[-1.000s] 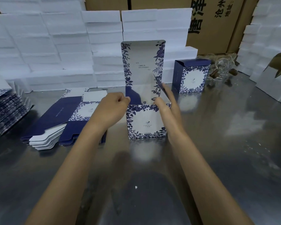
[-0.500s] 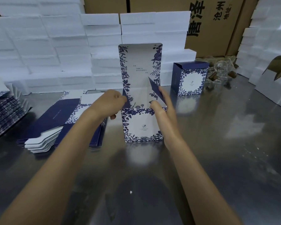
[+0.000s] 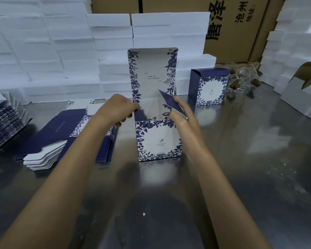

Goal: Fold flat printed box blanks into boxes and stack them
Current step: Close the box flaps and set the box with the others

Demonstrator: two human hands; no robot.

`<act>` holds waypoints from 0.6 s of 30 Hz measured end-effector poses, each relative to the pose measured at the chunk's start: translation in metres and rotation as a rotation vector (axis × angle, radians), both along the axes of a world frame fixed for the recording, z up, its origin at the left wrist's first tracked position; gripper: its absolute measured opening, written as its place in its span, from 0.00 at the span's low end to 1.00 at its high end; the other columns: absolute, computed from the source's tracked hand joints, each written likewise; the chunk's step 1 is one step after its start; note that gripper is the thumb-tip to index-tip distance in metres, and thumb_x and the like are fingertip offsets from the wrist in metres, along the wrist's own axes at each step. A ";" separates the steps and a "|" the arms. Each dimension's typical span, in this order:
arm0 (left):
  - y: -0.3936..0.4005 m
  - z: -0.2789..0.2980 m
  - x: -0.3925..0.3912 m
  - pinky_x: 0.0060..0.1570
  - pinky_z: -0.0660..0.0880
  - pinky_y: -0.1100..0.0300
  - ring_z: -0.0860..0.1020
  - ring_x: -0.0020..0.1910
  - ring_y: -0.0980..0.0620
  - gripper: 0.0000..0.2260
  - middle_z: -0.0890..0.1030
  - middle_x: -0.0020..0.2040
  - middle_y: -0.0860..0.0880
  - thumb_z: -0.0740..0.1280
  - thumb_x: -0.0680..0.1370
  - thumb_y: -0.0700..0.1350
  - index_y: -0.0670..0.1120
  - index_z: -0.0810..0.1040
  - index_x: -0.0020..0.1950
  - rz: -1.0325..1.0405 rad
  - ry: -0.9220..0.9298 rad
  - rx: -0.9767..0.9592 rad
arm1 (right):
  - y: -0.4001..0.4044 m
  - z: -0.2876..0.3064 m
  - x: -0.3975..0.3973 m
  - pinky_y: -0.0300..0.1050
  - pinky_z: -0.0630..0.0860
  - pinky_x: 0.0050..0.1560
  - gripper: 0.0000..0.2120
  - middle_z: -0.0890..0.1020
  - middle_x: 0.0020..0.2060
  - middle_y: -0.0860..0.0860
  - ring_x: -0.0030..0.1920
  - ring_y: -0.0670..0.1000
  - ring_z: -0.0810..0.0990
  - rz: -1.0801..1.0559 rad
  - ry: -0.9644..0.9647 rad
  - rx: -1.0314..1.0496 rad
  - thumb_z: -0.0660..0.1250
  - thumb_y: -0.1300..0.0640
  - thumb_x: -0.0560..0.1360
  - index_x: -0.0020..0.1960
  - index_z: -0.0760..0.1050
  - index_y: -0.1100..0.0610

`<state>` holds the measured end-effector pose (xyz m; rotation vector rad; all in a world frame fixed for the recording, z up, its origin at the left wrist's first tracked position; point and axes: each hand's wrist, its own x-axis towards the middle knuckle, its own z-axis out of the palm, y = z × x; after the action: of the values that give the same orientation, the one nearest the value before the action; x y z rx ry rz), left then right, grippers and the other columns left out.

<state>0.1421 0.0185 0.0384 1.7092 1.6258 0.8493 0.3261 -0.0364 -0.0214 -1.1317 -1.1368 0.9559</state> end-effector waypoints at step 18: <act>-0.043 -0.053 -0.003 0.49 0.79 0.55 0.83 0.51 0.49 0.13 0.82 0.56 0.49 0.71 0.76 0.43 0.55 0.80 0.59 -0.032 -0.856 0.084 | -0.026 0.051 0.044 0.43 0.78 0.31 0.24 0.79 0.28 0.52 0.31 0.53 0.81 0.400 -0.596 -0.291 0.63 0.35 0.79 0.38 0.73 0.55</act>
<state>0.1389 -0.0248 -0.0147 1.1457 0.9779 1.3961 0.3699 -0.0621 0.0299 -1.5160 -1.7959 1.1512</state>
